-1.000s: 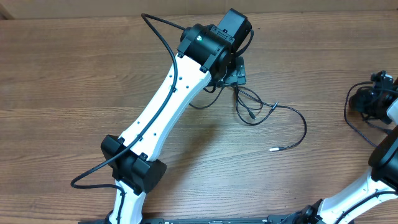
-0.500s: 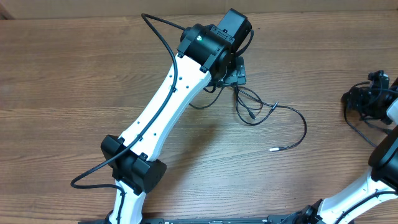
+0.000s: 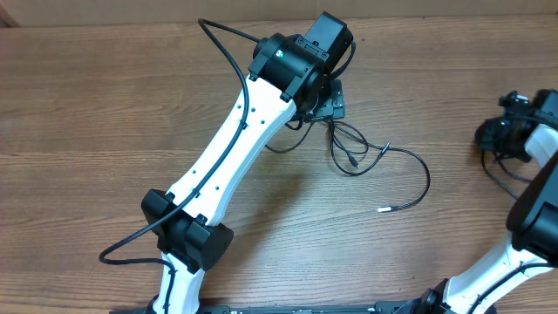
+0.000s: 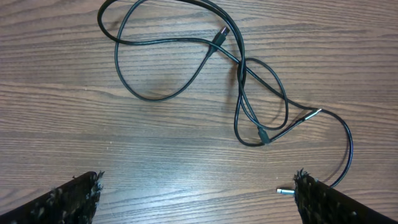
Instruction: Untangle cables
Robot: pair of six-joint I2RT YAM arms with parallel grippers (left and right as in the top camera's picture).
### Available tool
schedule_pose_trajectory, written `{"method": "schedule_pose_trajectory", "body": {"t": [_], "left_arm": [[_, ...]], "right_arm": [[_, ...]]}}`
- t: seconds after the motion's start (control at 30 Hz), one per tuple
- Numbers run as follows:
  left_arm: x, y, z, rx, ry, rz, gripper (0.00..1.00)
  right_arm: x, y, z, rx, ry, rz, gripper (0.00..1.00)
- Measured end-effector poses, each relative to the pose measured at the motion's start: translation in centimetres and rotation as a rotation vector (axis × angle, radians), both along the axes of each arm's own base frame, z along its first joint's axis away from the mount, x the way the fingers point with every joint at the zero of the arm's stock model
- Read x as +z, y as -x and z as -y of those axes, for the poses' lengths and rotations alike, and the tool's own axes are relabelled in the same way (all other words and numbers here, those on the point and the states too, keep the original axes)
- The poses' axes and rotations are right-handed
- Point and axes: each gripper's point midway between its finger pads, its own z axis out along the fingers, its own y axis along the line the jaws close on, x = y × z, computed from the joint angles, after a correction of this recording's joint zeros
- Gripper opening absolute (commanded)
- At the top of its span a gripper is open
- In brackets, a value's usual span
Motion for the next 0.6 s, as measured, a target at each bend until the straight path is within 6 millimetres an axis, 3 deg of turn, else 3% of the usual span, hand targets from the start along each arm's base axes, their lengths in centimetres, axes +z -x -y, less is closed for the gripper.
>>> {"method": "schedule_pose_trajectory", "body": {"t": [0.13,0.37,0.43,0.53,0.6], "left_arm": [[0.0,0.0,0.0,0.0,0.0,0.0,1.0],[0.0,-0.01,0.01,0.0,0.0,0.0,0.99],[0.0,-0.01,0.01,0.0,0.0,0.0,1.0],[0.0,-0.01,0.01,0.0,0.0,0.0,1.0],[0.0,0.0,0.0,0.0,0.0,0.0,1.0]], "right_arm": [[-0.07,-0.45,-0.68,0.016,0.054,-0.026,0.24],[0.01,-0.45,-0.54,-0.019,0.055,-0.031,0.3],[0.08,-0.4,-0.43,-0.037,0.051,-0.038,0.42],[0.24,-0.21,-0.24,-0.059,0.05,-0.054,0.77],[0.36,-0.11,-0.12,-0.076,0.049,-0.061,0.85]]}}
